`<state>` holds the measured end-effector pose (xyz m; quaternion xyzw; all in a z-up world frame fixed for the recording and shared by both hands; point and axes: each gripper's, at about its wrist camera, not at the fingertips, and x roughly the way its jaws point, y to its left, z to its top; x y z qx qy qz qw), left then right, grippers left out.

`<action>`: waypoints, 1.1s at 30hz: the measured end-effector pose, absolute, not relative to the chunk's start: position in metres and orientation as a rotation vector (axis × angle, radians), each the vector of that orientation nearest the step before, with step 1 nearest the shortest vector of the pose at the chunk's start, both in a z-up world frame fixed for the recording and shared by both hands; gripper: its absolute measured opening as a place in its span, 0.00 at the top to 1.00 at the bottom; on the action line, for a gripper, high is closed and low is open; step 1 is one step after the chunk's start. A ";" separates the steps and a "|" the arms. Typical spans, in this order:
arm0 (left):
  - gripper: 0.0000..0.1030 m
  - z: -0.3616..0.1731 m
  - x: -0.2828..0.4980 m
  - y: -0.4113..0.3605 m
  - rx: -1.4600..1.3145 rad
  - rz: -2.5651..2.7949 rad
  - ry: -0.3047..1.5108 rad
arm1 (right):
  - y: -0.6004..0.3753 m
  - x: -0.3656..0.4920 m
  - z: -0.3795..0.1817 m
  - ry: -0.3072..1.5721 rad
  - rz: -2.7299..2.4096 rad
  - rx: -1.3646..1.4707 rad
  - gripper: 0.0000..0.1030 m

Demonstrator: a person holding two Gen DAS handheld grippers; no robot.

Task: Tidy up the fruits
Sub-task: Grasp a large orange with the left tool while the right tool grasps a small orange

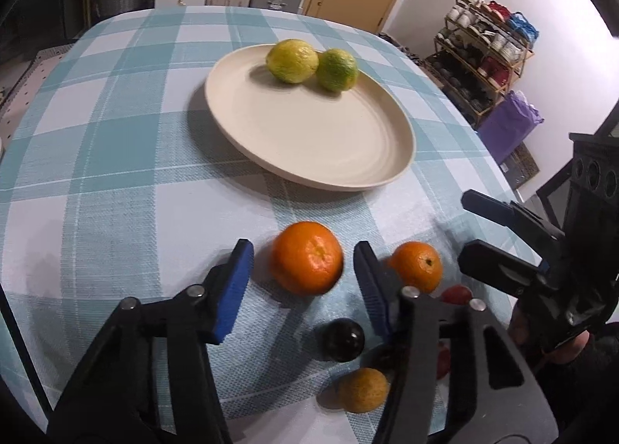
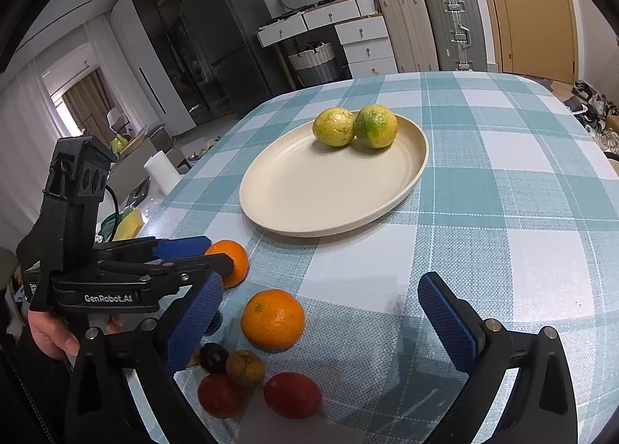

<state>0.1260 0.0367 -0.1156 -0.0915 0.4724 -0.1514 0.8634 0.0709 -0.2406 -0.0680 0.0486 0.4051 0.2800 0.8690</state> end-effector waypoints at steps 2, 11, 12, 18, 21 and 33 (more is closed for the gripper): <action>0.65 -0.117 0.125 0.034 -0.175 -0.321 0.990 | -0.239 0.070 -0.067 0.841 0.594 0.098 0.00; 0.65 -0.113 0.121 0.042 -0.189 -0.304 0.974 | -0.236 0.066 -0.064 0.834 0.611 0.099 0.00; 0.65 -0.112 0.119 0.043 -0.191 -0.303 0.970 | -0.237 0.065 -0.064 0.831 0.614 0.100 0.00; 0.65 -0.100 0.110 0.049 -0.200 -0.312 0.942 | -0.233 0.064 -0.065 0.853 0.625 0.092 0.00; 0.65 -0.095 0.103 0.050 -0.202 -0.314 0.927 | -0.231 0.065 -0.067 0.879 0.636 0.109 0.00; 0.65 -0.082 0.086 0.064 -0.228 -0.323 0.893 | -0.216 0.067 -0.082 0.965 0.645 0.102 0.01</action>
